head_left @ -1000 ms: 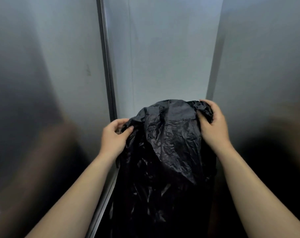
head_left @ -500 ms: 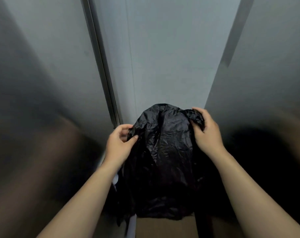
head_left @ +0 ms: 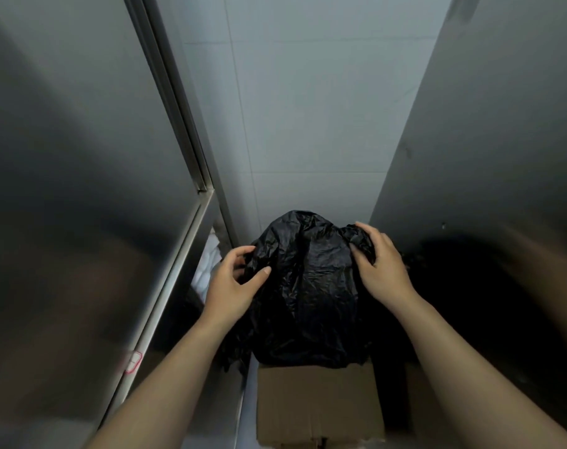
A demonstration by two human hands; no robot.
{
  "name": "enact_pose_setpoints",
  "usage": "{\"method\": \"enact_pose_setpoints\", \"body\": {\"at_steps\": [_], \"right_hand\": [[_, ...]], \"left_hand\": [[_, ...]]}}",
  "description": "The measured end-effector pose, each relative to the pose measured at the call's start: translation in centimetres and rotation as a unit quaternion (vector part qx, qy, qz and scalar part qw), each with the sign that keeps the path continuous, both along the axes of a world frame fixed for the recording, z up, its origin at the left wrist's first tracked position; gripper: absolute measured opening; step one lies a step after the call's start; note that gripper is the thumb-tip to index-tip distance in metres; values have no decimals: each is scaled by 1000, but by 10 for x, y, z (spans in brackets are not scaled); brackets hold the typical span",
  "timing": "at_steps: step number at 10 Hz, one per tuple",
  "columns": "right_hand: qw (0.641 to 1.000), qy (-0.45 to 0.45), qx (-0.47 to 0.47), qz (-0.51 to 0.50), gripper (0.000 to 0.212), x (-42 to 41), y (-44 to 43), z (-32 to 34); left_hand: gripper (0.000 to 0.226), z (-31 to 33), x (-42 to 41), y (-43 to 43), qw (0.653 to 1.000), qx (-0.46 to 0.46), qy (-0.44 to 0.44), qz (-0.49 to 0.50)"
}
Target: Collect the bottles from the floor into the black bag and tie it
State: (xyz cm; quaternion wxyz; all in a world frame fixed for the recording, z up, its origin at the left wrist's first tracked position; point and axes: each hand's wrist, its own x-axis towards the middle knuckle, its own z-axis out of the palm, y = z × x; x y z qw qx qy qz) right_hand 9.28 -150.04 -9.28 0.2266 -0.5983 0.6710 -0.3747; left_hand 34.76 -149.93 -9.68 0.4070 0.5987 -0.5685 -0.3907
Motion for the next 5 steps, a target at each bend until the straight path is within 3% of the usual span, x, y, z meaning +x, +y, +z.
{"method": "enact_pose_setpoints", "body": {"at_steps": [3,5], "right_hand": [[999,48,1,10,61,1,43,37],[996,93,13,14,63,9,79,64]], "left_hand": [[67,32,12,21,992,6,-117,-37],[73,60,0,38,984,-42,-165,-53]]}}
